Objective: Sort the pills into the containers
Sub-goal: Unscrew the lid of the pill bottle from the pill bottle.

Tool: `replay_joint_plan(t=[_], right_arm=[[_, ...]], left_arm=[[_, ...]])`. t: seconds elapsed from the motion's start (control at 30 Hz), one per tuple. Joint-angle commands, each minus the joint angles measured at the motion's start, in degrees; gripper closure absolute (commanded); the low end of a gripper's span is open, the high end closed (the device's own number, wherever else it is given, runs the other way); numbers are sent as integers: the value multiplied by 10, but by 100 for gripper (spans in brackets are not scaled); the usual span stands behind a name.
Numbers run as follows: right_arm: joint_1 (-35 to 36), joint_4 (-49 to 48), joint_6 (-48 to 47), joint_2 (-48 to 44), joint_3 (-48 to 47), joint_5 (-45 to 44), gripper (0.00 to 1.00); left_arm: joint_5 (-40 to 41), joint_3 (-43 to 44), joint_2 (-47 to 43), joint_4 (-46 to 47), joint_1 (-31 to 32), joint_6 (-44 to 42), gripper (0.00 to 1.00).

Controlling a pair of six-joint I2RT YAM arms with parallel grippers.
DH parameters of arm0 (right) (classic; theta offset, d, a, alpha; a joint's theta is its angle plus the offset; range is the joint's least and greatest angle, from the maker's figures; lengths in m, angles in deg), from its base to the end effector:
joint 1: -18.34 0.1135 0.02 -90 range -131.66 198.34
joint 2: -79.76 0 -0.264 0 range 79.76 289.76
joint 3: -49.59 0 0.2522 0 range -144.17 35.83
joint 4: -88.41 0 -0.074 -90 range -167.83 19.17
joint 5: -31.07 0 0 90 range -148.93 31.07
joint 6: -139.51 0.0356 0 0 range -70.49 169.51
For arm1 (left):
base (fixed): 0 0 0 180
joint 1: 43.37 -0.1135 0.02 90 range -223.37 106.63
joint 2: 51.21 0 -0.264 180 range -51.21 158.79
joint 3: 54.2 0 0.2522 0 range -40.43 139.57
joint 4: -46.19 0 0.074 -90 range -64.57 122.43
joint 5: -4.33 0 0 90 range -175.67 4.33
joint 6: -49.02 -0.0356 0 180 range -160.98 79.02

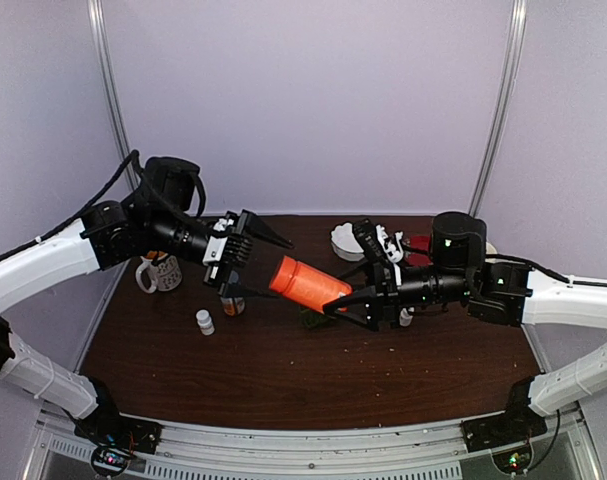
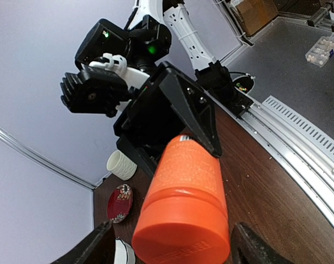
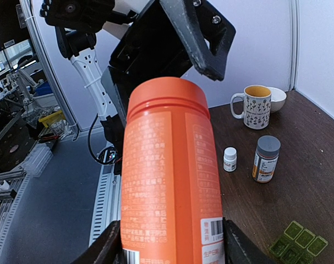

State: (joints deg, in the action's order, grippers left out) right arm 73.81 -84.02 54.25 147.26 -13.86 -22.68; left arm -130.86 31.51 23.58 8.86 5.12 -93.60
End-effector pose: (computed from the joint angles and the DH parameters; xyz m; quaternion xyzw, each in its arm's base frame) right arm 0.1364 0.2353 0.3189 -0.4932 0.5814 0.5098 0.3986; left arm 0.1714 -0.2317 0.3720 0.7346 0.3422 -0.3088 0.4979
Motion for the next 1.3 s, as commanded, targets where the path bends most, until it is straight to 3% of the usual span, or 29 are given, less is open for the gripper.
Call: replay_joint_plan(t=[0.0,0.23,0.4,0.67,0.77,0.87,1.27], right_arm=[[-3,-18,1,-4,-12,5,80],[-3,-20,2,-3,-13,6,80],[-3,-21,3,-3,-13,6,81],[-3,-1,-16,-2,-19,-24,87],[-1,11,-34,-3,-21,-51,90],[10,39,-75,-7,-29,-105,92],[92,44,-195,-28,-27,-427,100]], left_arm=[[-1,-7,-8,26,3,0,26],[-3,-7,-5,26,3,0,28],[-3,-4,-4,24,3,-2,44],[-13,6,0,22,3,37,58],[-7,26,13,26,3,106,72],[14,64,31,26,3,236,81],[17,170,69,-81,3,584,83]])
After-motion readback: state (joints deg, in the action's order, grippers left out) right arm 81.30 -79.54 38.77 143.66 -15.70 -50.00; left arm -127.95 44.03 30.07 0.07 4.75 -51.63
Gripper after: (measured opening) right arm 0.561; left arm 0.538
